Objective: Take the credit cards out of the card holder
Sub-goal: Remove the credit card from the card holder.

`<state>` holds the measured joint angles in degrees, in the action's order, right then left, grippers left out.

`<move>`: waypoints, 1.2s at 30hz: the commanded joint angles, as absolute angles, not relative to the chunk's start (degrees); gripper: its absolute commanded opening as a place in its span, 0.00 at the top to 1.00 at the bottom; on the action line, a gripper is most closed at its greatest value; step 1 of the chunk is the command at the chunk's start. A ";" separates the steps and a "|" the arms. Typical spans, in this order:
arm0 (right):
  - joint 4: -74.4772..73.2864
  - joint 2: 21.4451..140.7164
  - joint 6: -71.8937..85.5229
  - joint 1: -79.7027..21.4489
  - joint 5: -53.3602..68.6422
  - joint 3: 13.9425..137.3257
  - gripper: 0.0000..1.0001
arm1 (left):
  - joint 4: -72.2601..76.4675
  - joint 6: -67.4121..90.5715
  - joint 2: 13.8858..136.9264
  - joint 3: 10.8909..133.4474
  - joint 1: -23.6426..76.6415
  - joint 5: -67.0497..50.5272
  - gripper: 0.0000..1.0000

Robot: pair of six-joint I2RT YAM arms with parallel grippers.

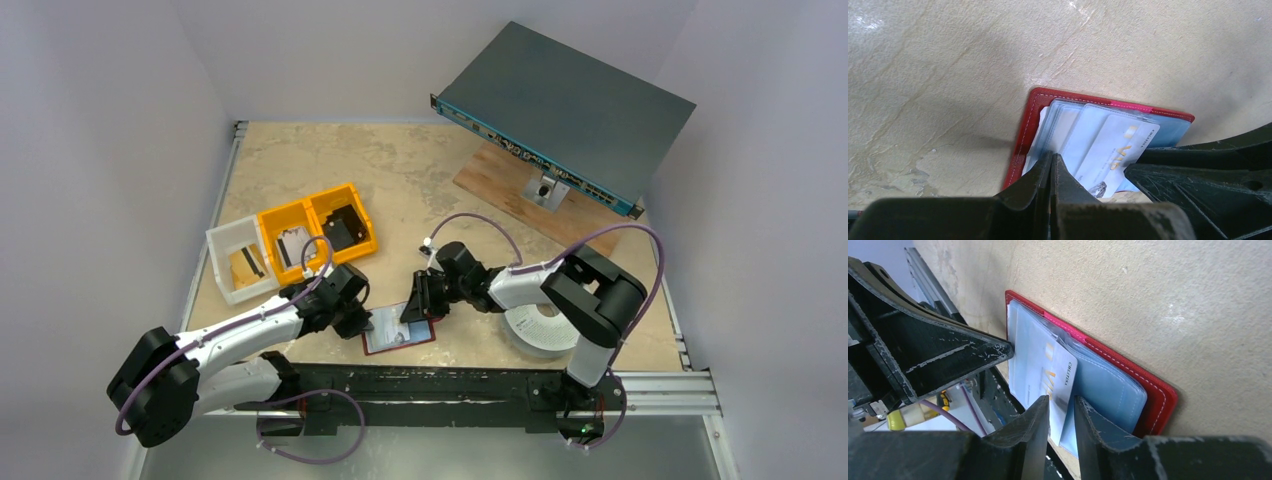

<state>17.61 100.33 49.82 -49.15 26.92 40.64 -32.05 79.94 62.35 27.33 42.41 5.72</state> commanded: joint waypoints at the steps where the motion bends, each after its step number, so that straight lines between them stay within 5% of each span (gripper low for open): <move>1: 19.98 103.73 49.65 -48.87 26.65 38.60 0.73 | -39.81 78.82 63.94 25.42 42.29 10.20 1.00; 8: 23.97 106.03 51.76 -48.88 28.51 38.07 0.77 | -39.49 78.83 64.16 25.49 42.30 9.89 1.00; 18: 19.19 101.60 50.33 -48.16 25.28 36.96 1.00 | -40.35 79.28 64.05 25.53 42.28 9.84 1.00; 36: 4.70 88.20 45.71 -45.63 20.37 39.24 1.00 | -39.44 77.73 61.98 26.47 42.33 9.34 1.00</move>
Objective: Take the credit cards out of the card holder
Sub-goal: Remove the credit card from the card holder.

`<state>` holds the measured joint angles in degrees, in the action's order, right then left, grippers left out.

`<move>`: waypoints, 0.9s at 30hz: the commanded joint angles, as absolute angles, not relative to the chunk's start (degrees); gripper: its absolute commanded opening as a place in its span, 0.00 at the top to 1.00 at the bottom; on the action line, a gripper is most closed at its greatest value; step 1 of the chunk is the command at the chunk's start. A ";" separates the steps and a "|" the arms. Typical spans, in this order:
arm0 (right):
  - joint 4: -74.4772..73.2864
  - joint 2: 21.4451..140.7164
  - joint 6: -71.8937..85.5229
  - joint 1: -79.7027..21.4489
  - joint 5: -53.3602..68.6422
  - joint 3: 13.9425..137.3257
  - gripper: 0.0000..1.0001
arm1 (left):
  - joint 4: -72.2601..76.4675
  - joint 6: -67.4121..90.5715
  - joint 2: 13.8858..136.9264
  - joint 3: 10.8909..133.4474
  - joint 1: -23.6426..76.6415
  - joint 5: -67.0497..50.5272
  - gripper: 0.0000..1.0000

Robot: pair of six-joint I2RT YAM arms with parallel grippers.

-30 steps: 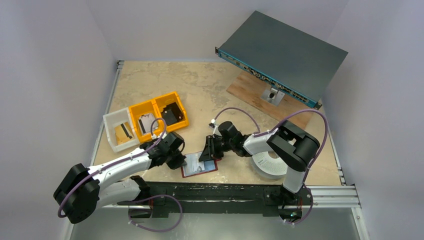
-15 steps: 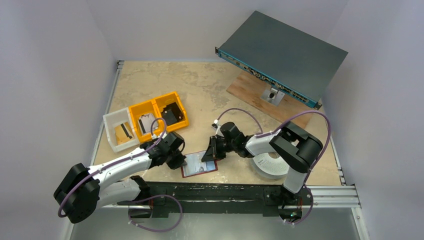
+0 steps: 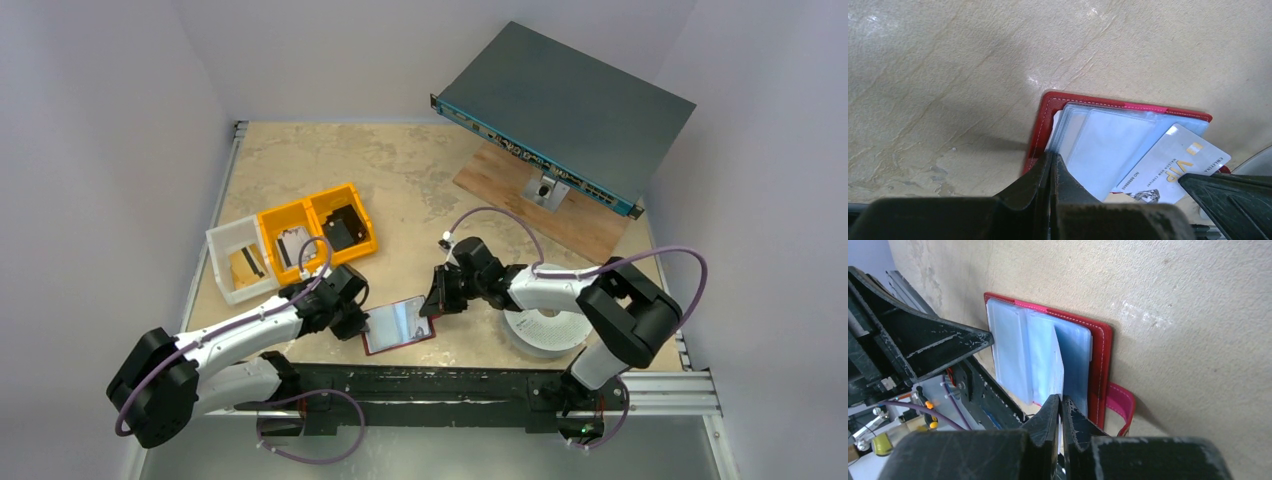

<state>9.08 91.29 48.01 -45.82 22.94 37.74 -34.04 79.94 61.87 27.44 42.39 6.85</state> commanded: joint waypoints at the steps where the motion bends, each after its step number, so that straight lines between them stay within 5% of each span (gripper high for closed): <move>1: 4.40 87.72 45.70 -45.64 20.62 39.55 1.00 | -39.08 76.98 61.61 26.87 42.28 9.09 1.00; 8: 2.64 85.08 45.62 -45.62 22.07 42.57 1.00 | -41.50 70.45 55.78 33.08 41.96 9.12 1.00; 18: 2.13 83.53 46.35 -45.11 26.12 45.70 1.00 | -40.22 53.84 47.06 40.58 36.42 -4.70 0.32; 27: 8.67 80.77 50.77 -43.43 36.84 47.46 1.00 | -32.15 50.08 42.58 40.86 33.57 -21.36 0.22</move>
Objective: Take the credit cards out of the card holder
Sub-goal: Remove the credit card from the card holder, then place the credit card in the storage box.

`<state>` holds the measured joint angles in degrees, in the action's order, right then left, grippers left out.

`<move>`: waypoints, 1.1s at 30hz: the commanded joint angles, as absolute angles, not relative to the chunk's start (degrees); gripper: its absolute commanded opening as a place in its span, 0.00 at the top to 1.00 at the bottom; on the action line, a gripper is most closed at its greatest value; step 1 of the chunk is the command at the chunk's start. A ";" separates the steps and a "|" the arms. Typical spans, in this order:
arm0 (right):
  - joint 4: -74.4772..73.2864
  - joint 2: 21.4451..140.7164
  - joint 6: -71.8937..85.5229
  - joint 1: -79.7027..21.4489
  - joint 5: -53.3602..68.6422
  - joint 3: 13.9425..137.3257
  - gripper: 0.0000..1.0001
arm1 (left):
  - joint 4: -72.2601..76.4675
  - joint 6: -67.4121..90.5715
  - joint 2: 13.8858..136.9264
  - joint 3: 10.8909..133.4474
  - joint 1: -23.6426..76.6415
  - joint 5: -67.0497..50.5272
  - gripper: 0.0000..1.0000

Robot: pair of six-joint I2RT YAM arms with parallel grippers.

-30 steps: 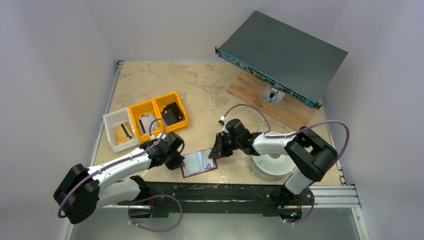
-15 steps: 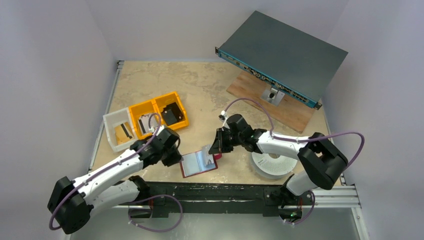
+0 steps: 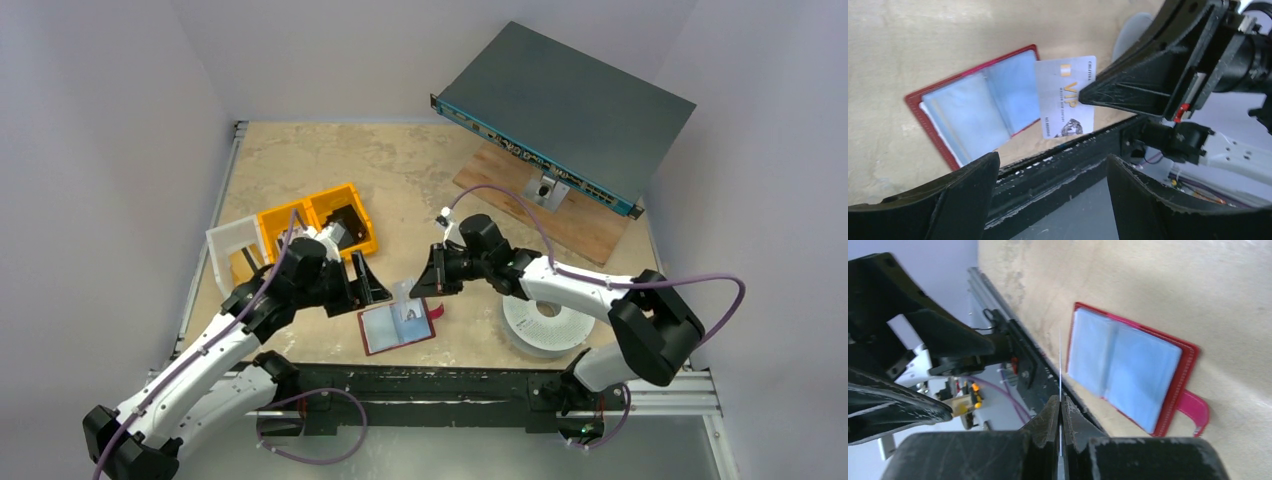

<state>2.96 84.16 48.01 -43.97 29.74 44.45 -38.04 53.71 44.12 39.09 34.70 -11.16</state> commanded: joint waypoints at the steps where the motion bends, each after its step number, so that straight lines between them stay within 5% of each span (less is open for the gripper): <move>1: 10.14 80.62 51.74 -43.42 38.37 47.46 1.00 | -31.34 50.13 42.28 40.73 33.31 -22.61 0.22; 12: 24.03 78.80 61.17 -43.37 45.68 46.45 1.00 | -20.34 53.70 40.87 36.16 29.86 -32.89 0.33; 18: 30.71 79.36 65.65 -43.42 47.26 44.20 1.00 | -15.67 56.49 40.71 33.90 29.60 -35.25 0.54; 23: 29.32 79.07 64.33 -43.41 46.47 43.77 1.00 | -13.75 57.83 40.78 32.84 29.38 -35.86 0.90; 24: 28.32 78.91 63.61 -43.34 46.02 43.84 0.94 | -13.72 57.92 40.80 32.81 29.36 -35.86 1.00; 30: 16.41 76.79 56.40 -43.36 39.62 46.01 0.25 | -17.22 57.01 39.80 33.38 29.33 -32.30 1.00; 33: 8.15 74.81 52.33 -43.37 34.46 47.56 0.05 | -22.29 55.71 39.33 34.89 29.26 -28.10 1.00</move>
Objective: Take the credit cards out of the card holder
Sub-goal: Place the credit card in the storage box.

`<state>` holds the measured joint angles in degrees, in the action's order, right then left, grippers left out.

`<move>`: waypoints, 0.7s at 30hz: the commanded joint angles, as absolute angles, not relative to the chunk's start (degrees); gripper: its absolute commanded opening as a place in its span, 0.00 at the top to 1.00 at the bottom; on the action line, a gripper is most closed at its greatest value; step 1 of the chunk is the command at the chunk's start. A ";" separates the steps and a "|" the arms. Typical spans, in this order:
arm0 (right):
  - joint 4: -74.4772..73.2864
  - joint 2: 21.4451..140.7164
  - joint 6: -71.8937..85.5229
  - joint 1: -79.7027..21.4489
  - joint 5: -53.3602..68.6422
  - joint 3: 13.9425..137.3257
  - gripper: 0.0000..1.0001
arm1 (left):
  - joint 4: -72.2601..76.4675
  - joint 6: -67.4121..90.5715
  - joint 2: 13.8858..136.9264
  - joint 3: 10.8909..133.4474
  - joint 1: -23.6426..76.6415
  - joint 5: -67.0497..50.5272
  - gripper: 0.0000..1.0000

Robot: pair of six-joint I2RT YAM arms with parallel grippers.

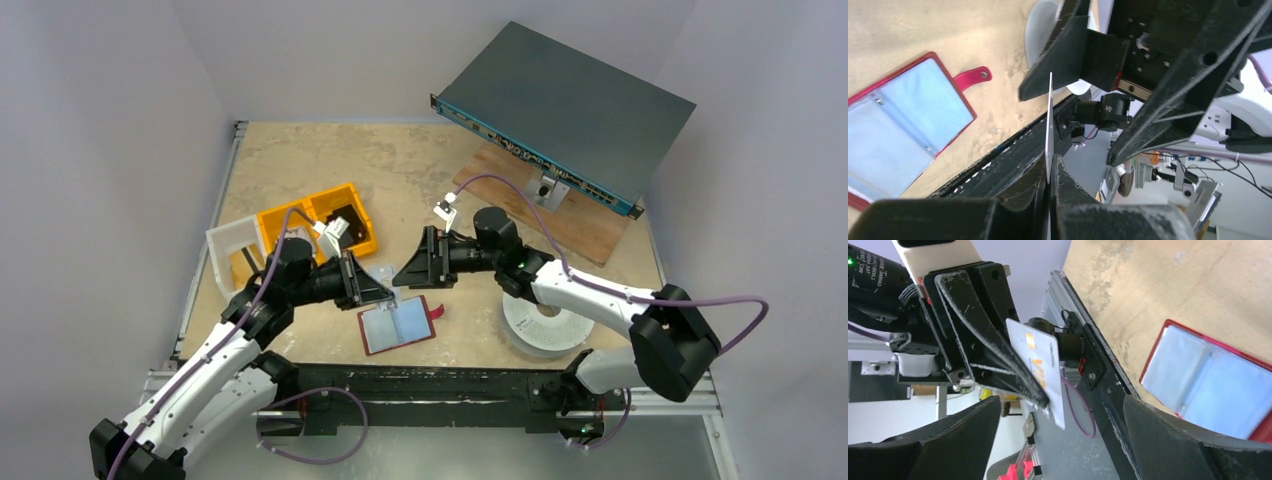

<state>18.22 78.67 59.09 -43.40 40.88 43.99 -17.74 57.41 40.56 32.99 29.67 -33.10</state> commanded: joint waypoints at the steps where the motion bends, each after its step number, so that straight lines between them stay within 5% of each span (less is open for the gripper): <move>1: 6.19 74.07 51.29 -43.36 33.09 47.97 0.02 | -25.04 55.19 39.15 35.87 29.24 -25.53 1.00; 11: -9.53 70.73 42.83 -43.35 20.14 49.90 0.01 | -62.03 53.91 50.16 55.93 28.15 16.43 1.00; 21: -15.94 68.73 38.02 -43.42 21.48 49.04 0.01 | -62.70 44.24 70.72 70.22 16.53 28.88 1.00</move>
<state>-13.63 71.13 41.36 -43.38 21.71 47.99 -60.53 49.45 65.41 64.82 20.34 20.53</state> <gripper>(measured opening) 0.987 0.006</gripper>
